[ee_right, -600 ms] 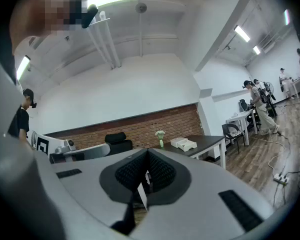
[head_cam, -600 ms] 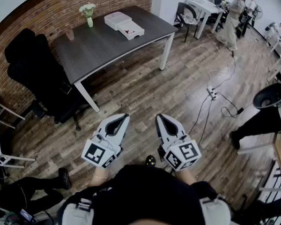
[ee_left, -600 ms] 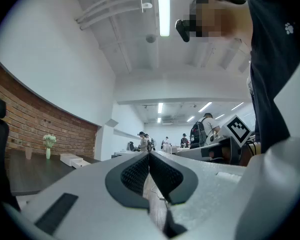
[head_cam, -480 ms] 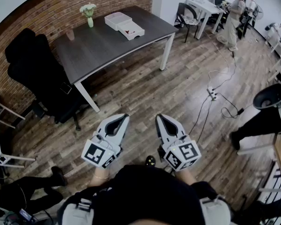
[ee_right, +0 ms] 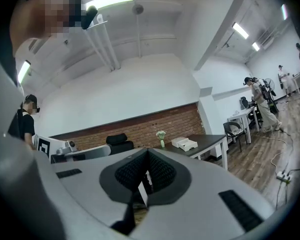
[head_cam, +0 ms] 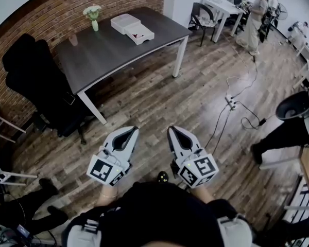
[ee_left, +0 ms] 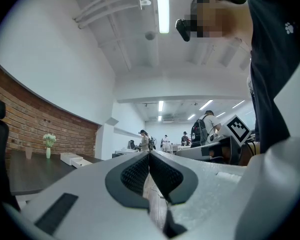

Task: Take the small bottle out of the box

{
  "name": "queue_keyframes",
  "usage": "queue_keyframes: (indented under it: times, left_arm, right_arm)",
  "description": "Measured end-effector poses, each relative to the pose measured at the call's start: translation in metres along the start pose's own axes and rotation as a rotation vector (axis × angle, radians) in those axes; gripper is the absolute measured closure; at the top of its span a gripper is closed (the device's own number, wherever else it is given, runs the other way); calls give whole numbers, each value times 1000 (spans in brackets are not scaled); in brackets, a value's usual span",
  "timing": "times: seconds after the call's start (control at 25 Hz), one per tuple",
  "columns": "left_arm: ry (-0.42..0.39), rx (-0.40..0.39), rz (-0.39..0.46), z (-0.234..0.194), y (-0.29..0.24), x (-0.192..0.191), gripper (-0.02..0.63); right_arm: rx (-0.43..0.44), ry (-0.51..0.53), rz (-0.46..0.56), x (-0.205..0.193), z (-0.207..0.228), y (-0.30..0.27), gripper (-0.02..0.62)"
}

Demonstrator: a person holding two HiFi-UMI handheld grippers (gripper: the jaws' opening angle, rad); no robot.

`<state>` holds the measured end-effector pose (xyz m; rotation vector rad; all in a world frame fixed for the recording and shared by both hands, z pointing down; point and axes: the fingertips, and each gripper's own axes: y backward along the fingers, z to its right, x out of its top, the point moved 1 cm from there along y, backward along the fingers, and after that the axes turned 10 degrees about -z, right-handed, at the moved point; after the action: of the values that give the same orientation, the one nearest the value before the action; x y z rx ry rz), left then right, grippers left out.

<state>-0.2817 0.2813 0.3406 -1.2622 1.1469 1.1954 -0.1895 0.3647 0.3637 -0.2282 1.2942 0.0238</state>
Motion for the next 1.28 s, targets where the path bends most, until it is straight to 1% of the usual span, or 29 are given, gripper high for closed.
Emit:
queue_keyframes:
  times: [0.52, 0.88, 1.12, 1.28]
  left_arm:
    - [-25, 32, -34, 17, -17, 3, 604]
    - [-41, 50, -40, 32, -43, 6, 604]
    - [-38, 76, -59, 41, -51, 3, 604]
    - [-31, 87, -82, 42, -52, -6, 604]
  right_arm:
    - [47, -26, 12, 4, 24, 9, 595]
    - [75, -31, 20, 7, 52, 16, 595]
    - [104, -58, 11, 1, 65, 19, 595]
    - [99, -65, 7, -6, 74, 19, 595]
